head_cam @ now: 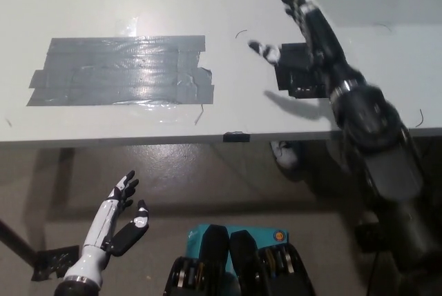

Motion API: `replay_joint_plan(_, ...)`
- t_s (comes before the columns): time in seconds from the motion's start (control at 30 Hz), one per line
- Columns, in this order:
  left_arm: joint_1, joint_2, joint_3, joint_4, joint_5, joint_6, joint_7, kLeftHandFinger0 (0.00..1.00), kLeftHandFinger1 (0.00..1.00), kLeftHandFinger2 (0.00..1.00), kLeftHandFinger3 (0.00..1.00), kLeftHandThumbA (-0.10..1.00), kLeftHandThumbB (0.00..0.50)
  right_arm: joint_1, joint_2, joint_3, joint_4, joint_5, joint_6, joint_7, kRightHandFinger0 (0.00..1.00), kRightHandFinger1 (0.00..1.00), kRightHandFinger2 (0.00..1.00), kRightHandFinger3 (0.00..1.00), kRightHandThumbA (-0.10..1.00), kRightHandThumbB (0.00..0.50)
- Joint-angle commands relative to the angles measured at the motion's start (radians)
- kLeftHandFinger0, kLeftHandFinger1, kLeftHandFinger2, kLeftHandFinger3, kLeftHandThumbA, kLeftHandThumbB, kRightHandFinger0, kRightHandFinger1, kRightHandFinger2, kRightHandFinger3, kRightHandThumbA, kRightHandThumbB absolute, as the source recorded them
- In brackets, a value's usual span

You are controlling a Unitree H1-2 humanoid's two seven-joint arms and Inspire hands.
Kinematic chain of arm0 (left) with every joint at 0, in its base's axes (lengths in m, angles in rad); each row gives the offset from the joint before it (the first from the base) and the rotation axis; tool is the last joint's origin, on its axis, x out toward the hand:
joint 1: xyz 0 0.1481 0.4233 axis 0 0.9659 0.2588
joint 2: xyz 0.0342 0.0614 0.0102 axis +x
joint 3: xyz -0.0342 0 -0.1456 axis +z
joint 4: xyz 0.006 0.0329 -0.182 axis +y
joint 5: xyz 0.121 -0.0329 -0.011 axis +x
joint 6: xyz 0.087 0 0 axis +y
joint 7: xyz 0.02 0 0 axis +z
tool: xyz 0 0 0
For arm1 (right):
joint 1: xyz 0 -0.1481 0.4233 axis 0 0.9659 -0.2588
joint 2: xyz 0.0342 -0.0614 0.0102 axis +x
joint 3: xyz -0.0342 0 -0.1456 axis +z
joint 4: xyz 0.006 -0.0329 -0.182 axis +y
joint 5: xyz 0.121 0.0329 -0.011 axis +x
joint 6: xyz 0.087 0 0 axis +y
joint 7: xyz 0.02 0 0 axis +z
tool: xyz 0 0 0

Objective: A white bottle is kept in the middle of the desk infront of the robot and the robot picks it up with its right hand and passes it to a person

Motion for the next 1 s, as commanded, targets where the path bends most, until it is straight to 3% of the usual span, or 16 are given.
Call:
replay_joint_plan(0.0,-0.030,0.024,0.006,-0.020,-0.002,-0.029,-0.004,1.00,1.00,1.00,1.00,0.24,0.055,0.275,-0.084,0.001,-0.900,0.037,0.100,0.072,1.00,1.00,1.00,1.00,0.80,0.467)
replay_joint_plan(0.07,-0.033,0.023,0.005,-0.017,0.001,-0.032,-0.002,1.00,1.00,1.00,1.00,0.26,0.064,0.387,-0.058,0.023,-0.942,0.012,0.051,0.058,1.00,1.00,1.00,1.00,0.79,0.438)
replay_joint_plan(0.13,-0.033,0.020,0.005,-0.017,0.003,-0.031,0.001,1.00,1.00,1.00,1.00,0.27,0.063,0.442,-0.042,0.034,-0.939,-0.003,0.027,0.050,1.00,1.00,1.00,1.00,0.79,0.448)
replay_joint_plan(0.27,-0.025,0.020,0.009,-0.021,-0.001,-0.030,0.002,1.00,1.00,1.00,1.00,0.28,0.065,0.566,-0.016,0.045,-0.826,0.000,-0.052,0.034,1.00,1.00,1.00,1.00,0.79,0.387)
replay_joint_plan(0.5,-0.029,0.018,0.007,-0.019,-0.004,-0.027,-0.001,1.00,1.00,1.00,1.00,0.28,0.057,0.609,-0.015,0.010,-0.581,-0.028,-0.087,-0.002,1.00,1.00,1.00,1.00,0.73,0.289)
replay_joint_plan(0.57,-0.030,0.017,0.007,-0.018,-0.006,-0.029,-0.002,1.00,1.00,1.00,1.00,0.28,0.055,0.607,-0.012,0.003,-0.537,-0.026,-0.102,-0.007,1.00,1.00,1.00,1.00,0.72,0.291)
replay_joint_plan(0.6,-0.030,0.016,0.007,-0.015,-0.009,-0.031,-0.003,1.00,1.00,1.00,1.00,0.27,0.050,0.603,-0.010,-0.001,-0.494,-0.029,-0.124,-0.015,1.00,1.00,1.00,1.00,0.66,0.283)
replay_joint_plan(0.63,-0.030,0.016,0.007,-0.016,-0.010,-0.029,-0.005,1.00,1.00,1.00,1.00,0.27,0.050,0.599,-0.008,-0.003,-0.453,-0.037,-0.135,-0.023,1.00,1.00,1.00,1.00,0.71,0.293)
replay_joint_plan(0.97,-0.036,0.020,0.003,-0.012,0.006,-0.033,0.004,1.00,1.00,1.00,1.00,0.28,0.050,0.577,-0.010,0.001,-0.271,-0.067,-0.214,-0.037,1.00,1.00,1.00,1.00,0.65,0.246)
